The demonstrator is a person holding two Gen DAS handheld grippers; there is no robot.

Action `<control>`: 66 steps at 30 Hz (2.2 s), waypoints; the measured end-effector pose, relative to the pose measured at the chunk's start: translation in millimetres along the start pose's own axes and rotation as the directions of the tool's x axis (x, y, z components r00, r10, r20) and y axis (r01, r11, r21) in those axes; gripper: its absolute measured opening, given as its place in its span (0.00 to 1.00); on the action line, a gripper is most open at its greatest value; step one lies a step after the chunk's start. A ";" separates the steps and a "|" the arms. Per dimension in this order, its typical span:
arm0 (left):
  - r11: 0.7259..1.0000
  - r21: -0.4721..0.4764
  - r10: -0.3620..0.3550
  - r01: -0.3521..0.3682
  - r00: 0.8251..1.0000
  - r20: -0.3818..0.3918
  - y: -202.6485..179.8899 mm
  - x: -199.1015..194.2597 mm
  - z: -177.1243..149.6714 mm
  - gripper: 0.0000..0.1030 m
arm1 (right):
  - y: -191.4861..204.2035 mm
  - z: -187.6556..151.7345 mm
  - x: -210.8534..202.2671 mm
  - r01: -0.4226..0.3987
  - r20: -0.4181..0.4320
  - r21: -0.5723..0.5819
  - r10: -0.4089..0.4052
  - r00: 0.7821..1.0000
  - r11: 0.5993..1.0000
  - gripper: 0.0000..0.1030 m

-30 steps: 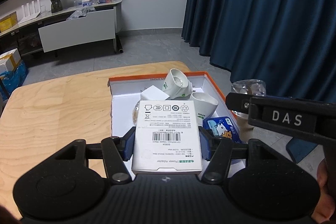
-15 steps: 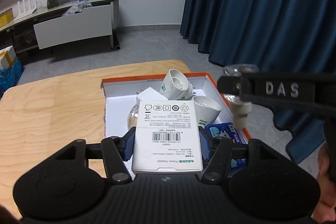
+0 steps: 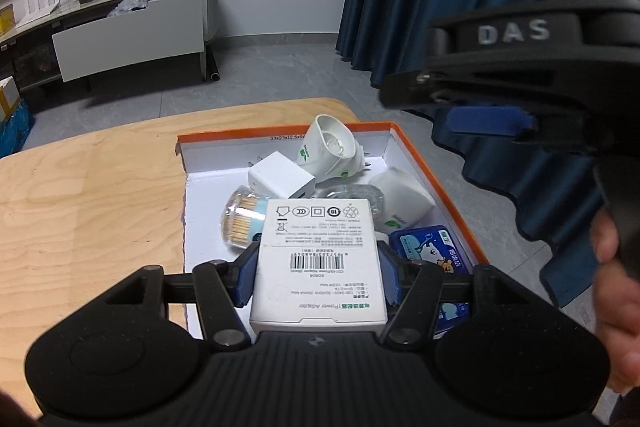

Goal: Organize rigid objects
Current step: 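Lower the package and glass bottle into the box and open both grippers, then withdraw both open grippers above the filled box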

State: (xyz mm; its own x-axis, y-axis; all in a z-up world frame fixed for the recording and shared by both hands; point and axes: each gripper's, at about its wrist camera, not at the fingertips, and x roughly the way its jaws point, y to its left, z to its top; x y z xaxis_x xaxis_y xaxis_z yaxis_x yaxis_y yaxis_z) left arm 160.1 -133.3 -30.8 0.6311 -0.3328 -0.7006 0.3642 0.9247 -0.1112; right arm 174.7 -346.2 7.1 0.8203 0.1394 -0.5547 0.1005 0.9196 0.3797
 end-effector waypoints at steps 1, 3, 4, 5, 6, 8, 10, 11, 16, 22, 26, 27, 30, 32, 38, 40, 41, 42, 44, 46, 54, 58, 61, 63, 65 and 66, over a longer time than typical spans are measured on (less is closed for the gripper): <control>1.000 0.000 -0.005 0.005 1.000 -0.001 -0.7 0.7 0.2 0.58 | -1.5 -1.5 -3.1 0.003 0.005 0.002 -0.003 1.000 1.000 0.66; 1.000 0.002 -0.015 0.015 1.000 -0.004 -4.2 2.0 0.4 0.58 | -4.4 -3.5 -8.6 0.011 0.014 0.002 -0.011 1.000 1.000 0.66; 1.000 0.004 -0.023 0.023 1.000 -0.005 -6.4 2.7 1.0 0.58 | -4.8 -4.2 -11.7 0.023 0.023 0.002 -0.023 0.999 1.000 0.66; 1.000 0.006 -0.030 0.030 1.000 -0.004 -8.3 3.8 2.1 0.58 | -6.0 -5.1 -15.2 0.036 0.032 0.000 -0.036 0.999 0.999 0.66; 0.999 0.006 -0.038 0.038 0.999 -0.001 -10.4 3.8 3.0 0.58 | -7.7 -6.4 -19.2 0.047 0.039 -0.004 -0.047 0.998 0.999 0.66; 0.998 0.008 -0.058 0.058 0.998 0.013 -13.8 4.1 5.3 0.58 | -10.9 -9.0 -26.9 0.071 0.055 -0.011 -0.070 0.996 0.997 0.66; 0.997 0.003 -0.080 0.080 0.997 0.015 -14.8 5.4 7.0 0.59 | -13.3 -11.4 -34.3 0.090 0.072 -0.016 -0.089 0.993 0.996 0.67; 0.996 -0.006 -0.087 0.087 0.996 0.009 -14.6 6.5 7.1 0.63 | -14.6 -12.9 -37.0 0.095 0.075 -0.016 -0.094 0.993 0.995 0.67; 0.997 -0.013 -0.070 0.070 0.997 0.009 -12.1 -2.1 2.6 0.70 | -18.3 -22.8 -48.8 0.108 0.075 -0.030 -0.106 0.992 0.994 0.69; 0.999 -0.048 -0.025 0.026 1.000 0.010 0.3 -21.3 -3.2 0.82 | -13.6 -39.5 -62.9 0.098 0.059 -0.048 -0.095 0.994 0.994 0.71; 0.998 -0.056 0.023 -0.023 1.000 0.004 6.8 -38.1 -13.0 0.92 | -8.2 -52.5 -73.7 0.084 0.047 -0.065 -0.081 0.996 0.994 0.73; 0.997 -0.065 0.037 -0.037 0.999 -0.002 8.9 -41.8 -15.7 0.93 | -7.0 -56.1 -76.1 0.079 0.041 -0.069 -0.076 0.996 0.994 0.74; 0.995 -0.071 0.074 -0.075 0.997 -0.019 12.6 -51.8 -23.6 0.98 | -0.6 -67.4 -83.2 0.069 0.023 -0.092 -0.067 0.997 0.993 0.74; 0.992 -0.070 0.105 -0.106 0.994 -0.023 12.6 -58.4 -30.3 1.00 | 3.2 -76.0 -88.2 0.067 0.012 -0.109 -0.066 0.998 0.992 0.74; 0.988 -0.076 0.132 -0.136 0.990 -0.052 14.3 -71.3 -50.3 1.00 | 8.8 -95.2 -104.0 0.060 -0.010 -0.118 -0.062 0.998 0.991 0.75; 0.987 -0.078 0.134 -0.139 0.989 -0.062 13.6 -75.0 -57.2 1.00 | 9.9 -101.6 -108.3 0.061 -0.017 -0.116 -0.063 0.998 0.991 0.75; 0.987 -0.074 0.135 -0.140 0.989 -0.063 12.4 -77.6 -60.9 1.00 | 10.0 -104.9 -110.6 0.061 -0.018 -0.119 -0.064 0.998 0.991 0.75; 0.987 -0.073 0.138 -0.143 0.988 -0.065 11.3 -78.9 -63.3 1.00 | 10.4 -108.5 -113.3 0.063 -0.020 -0.123 -0.066 0.998 0.990 0.75; 0.988 -0.077 0.131 -0.136 0.989 -0.071 9.4 -81.7 -67.8 1.00 | 12.0 -112.3 -117.1 0.068 -0.022 -0.132 -0.072 0.997 0.989 0.75; 0.989 -0.083 0.118 -0.123 0.991 -0.068 7.0 -85.6 -71.4 1.00 | 13.6 -115.6 -120.7 0.068 -0.020 -0.140 -0.072 0.997 0.988 0.75; 0.988 -0.092 0.121 -0.127 0.991 -0.063 3.2 -93.3 -81.4 1.00 | 12.0 -126.0 -128.3 0.066 -0.031 -0.146 -0.071 0.997 0.987 0.75; 0.987 -0.093 0.126 -0.133 0.990 -0.070 3.2 -93.4 -85.3 1.00 | 14.0 -128.6 -129.2 0.060 -0.033 -0.154 -0.066 0.997 0.986 0.75; 0.986 -0.092 0.134 -0.140 0.989 -0.067 3.7 -95.1 -86.7 1.00 | 14.1 -130.9 -129.0 0.058 -0.038 -0.154 -0.065 0.997 0.986 0.75; 0.985 -0.096 0.135 -0.140 0.989 -0.064 4.5 -96.1 -86.9 1.00 | 14.8 -132.4 -128.6 0.059 -0.039 -0.156 -0.066 0.997 0.986 0.75; 0.985 -0.096 0.137 -0.143 0.988 -0.064 4.7 -96.1 -86.8 1.00 | 14.9 -133.0 -128.4 0.058 -0.040 -0.156 -0.065 0.997 0.986 0.75; 0.985 -0.096 0.138 -0.144 0.988 -0.064 4.8 -96.3 -87.0 1.00 | 15.0 -133.0 -128.5 0.059 -0.040 -0.156 -0.066 0.997 0.986 0.75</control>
State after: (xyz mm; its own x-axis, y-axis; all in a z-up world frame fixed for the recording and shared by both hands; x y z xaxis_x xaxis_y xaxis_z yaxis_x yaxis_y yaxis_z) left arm 41.5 -80.8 -25.1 0.6306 -0.1894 -0.7526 0.2020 0.9764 -0.0765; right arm -4.1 -301.5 -14.3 0.7887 0.0931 -0.6077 0.0597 0.9722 0.2264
